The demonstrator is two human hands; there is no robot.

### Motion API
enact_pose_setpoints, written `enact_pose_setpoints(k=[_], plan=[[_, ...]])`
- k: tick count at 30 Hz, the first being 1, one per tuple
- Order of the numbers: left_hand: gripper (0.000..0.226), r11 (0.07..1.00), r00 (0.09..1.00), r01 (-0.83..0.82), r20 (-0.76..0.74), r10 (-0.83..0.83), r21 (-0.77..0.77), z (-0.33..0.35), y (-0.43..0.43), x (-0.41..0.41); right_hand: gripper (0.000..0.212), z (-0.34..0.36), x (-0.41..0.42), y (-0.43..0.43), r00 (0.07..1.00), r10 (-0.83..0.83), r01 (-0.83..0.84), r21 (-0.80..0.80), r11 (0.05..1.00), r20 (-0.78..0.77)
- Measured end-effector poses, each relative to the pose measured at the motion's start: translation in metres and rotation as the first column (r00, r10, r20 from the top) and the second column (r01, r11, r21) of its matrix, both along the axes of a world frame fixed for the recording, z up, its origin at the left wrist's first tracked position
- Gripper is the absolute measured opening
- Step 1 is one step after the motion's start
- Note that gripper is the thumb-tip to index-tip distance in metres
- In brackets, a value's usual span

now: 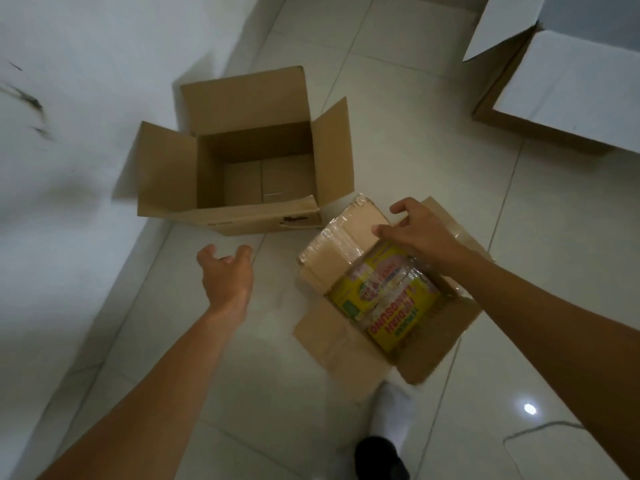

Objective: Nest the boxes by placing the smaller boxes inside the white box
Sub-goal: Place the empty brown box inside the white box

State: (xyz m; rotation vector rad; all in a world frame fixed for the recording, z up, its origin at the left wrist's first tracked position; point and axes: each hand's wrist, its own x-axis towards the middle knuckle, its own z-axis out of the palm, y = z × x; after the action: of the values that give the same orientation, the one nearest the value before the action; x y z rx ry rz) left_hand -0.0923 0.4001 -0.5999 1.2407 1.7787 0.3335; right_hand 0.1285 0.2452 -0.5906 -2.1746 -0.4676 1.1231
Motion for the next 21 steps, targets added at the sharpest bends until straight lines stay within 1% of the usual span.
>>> enact_pose_setpoints(k=[4,6,9,12,14,16,18,21], plan=[[0.085,0.99,0.992,-0.122,0.009,0.123,-0.073,-0.024,0.05,-0.011,0.055,-0.025,-0.007,0.044,1.0,0.023,-0.023,0.006,1.0,0.019],[0.091,0.98,0.986,-0.163,0.015,0.166,-0.118,-0.042,0.075,-0.011,0.058,-0.039,-0.004,0.062,0.998,-0.024,0.023,0.03,0.999,0.049],[0.098,0.943,0.961,-0.271,-0.008,0.275,-0.192,-0.065,0.108,-0.016,0.064,-0.054,0.002,0.092,0.991,-0.105,0.101,0.054,0.993,0.078],[0.102,0.925,0.954,-0.296,-0.018,0.301,-0.237,-0.082,0.131,-0.012,0.071,-0.068,0.015,0.118,0.98,-0.171,0.168,0.036,0.985,0.104],[0.101,0.922,0.951,-0.304,-0.019,0.308,-0.241,-0.094,0.146,-0.009,0.074,-0.078,0.021,0.136,0.968,-0.21,0.21,0.011,0.978,0.141],[0.09,0.915,0.93,-0.347,0.049,0.364,-0.205,-0.1,0.158,-0.005,0.072,-0.086,0.024,0.157,0.963,-0.225,0.229,-0.011,0.973,0.151],[0.083,0.884,0.88,-0.427,0.139,0.455,-0.188,-0.104,0.169,0.001,0.068,-0.093,0.027,0.172,0.959,-0.237,0.247,-0.048,0.968,0.155],[0.094,0.824,0.812,-0.495,0.191,0.552,-0.277,-0.106,0.182,0.004,0.058,-0.103,0.029,0.184,0.948,-0.213,0.258,-0.179,0.95,0.236]])
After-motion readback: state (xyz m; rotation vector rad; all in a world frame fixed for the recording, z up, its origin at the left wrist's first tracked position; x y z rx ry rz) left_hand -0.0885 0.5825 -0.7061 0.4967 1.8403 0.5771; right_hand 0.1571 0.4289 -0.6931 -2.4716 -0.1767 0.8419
